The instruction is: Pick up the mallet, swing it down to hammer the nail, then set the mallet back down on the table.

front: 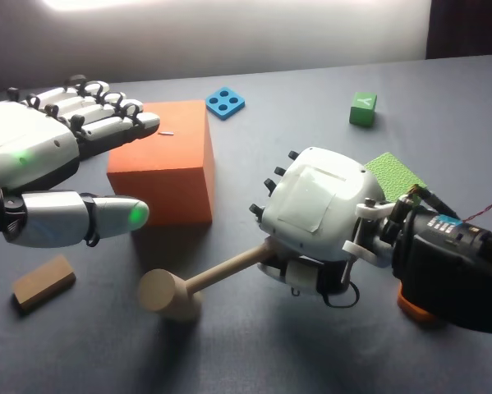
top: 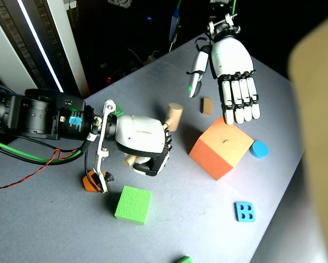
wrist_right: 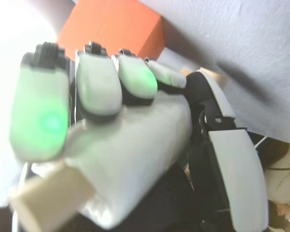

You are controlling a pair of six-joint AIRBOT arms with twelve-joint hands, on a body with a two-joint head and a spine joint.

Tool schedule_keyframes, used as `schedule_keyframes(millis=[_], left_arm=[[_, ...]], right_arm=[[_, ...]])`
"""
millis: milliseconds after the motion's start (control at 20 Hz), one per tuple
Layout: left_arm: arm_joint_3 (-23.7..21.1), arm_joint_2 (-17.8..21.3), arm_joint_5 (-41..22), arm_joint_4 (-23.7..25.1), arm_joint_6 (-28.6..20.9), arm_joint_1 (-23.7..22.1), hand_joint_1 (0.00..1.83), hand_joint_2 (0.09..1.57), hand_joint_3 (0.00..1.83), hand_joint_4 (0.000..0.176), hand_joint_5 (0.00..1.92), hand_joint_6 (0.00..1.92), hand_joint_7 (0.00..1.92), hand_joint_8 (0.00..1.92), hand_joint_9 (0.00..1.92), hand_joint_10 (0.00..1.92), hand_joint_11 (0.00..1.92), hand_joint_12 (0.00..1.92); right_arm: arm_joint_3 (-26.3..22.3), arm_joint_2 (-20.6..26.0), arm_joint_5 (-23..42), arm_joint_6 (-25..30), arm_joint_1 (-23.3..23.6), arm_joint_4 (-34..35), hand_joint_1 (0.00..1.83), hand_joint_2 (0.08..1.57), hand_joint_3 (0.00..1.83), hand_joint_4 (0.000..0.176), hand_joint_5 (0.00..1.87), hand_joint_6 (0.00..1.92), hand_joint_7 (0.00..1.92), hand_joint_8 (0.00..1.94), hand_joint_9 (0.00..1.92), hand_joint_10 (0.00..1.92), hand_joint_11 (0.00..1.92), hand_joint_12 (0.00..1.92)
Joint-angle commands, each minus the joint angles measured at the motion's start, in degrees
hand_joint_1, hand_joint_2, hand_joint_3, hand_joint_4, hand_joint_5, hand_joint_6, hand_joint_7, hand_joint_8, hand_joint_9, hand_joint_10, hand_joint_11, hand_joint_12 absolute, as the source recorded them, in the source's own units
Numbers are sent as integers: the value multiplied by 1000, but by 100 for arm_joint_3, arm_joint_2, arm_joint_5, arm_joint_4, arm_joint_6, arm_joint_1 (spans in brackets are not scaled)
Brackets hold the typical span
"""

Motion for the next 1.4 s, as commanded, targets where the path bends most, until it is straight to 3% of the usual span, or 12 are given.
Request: schedule_keyframes(millis=[0, 200, 300, 350, 450, 550, 600, 650, 700, 950, 1100, 1350], left_arm=[[-23, 113, -562, -12, -56, -113, 0, 1293, 1, 0, 110, 8, 79, 8, 45, 7, 2, 1], [-260, 296, -445, 291, -247, -245, 0, 1289, 0, 0, 109, 5, 73, 3, 34, 1, 0, 0], [-347, 344, -461, 354, -274, -245, 0, 1288, 0, 0, 107, 3, 70, 2, 31, 0, 0, 0], [-383, 361, -473, 384, -288, -245, 0, 1291, 0, 0, 99, 0, 55, 0, 12, 0, 0, 0], [-425, 367, -484, 398, -288, -254, 0, 1292, 1, 0, 102, 1, 57, 1, 13, 1, 0, 0], [-446, 367, -483, 411, -288, -279, 0, 1287, 0, 0, 106, 3, 70, 6, 33, 9, 0, 0], [-447, 367, -483, 411, -288, -283, 0, 1287, 0, 0, 106, 3, 70, 6, 33, 9, 0, 0], [-447, 367, -483, 411, -288, -284, 0, 1287, 0, 0, 109, 4, 73, 6, 39, 10, 0, 0], [-447, 368, -483, 411, -289, -284, 0, 1288, 0, 0, 104, 1, 67, 3, 33, 7, 0, 0], [-437, 368, -483, 411, -326, -270, 0, 1284, 0, 0, 103, 2, 65, 4, 29, 5, 0, 0], [-438, 368, -476, 411, -355, -270, 0, 1283, 0, 0, 106, 3, 76, 7, 39, 8, 0, 0], [-456, 368, -472, 411, -368, -275, 0, 1279, 0, 0, 91, 0, 63, 0, 24, 0, 0, 0]], right_arm=[[21, -40, 535, -106, 4, -205, 75, 1346, 0, 0, 1042, 1921, 1161, 1941, 1238, 1921, 1339, 1921], [138, -121, 549, -101, -14, -205, 173, 1260, 0, 0, 1004, 1842, 1122, 1925, 1175, 1921, 1225, 1921], [161, -122, 555, -105, -9, -206, 230, 1220, 0, 0, 970, 1666, 1075, 1834, 1090, 1921, 1110, 1921], [169, -125, 554, -105, -4, -206, 300, 1187, 0, 0, 941, 1346, 1040, 1489, 978, 1643, 912, 1769], [170, -130, 534, -105, 0, -206, 311, 1174, 0, 0, 952, 1223, 1042, 1343, 964, 1490, 880, 1643], [168, -138, 524, -104, 2, -206, 316, 1157, 0, 0, 1078, 588, 1186, 605, 1083, 834, 857, 1233], [168, -138, 524, -104, 2, -206, 316, 1157, 0, 0, 1078, 588, 1186, 605, 1083, 834, 857, 1233], [168, -137, 525, -102, 0, -206, 363, 1134, 2, 0, 1157, 178, 1267, 194, 1145, 497, 851, 1075], [168, -135, 525, -101, -2, -206, 367, 1134, 0, 0, 1159, 80, 1260, 93, 1140, 375, 815, 1034], [167, -105, 559, -26, -26, -205, 421, 1157, 5, 0, 709, 0, 793, 0, 764, 9, 394, 817], [168, -78, 636, -21, -26, -205, 469, 1168, 5, 0, 427, 0, 463, 0, 437, 0, 134, 721], [-8, 173, 636, 132, 33, -155, 578, 1144, 0, 0, 279, 0, 299, 0, 292, 0, 2, 735]])
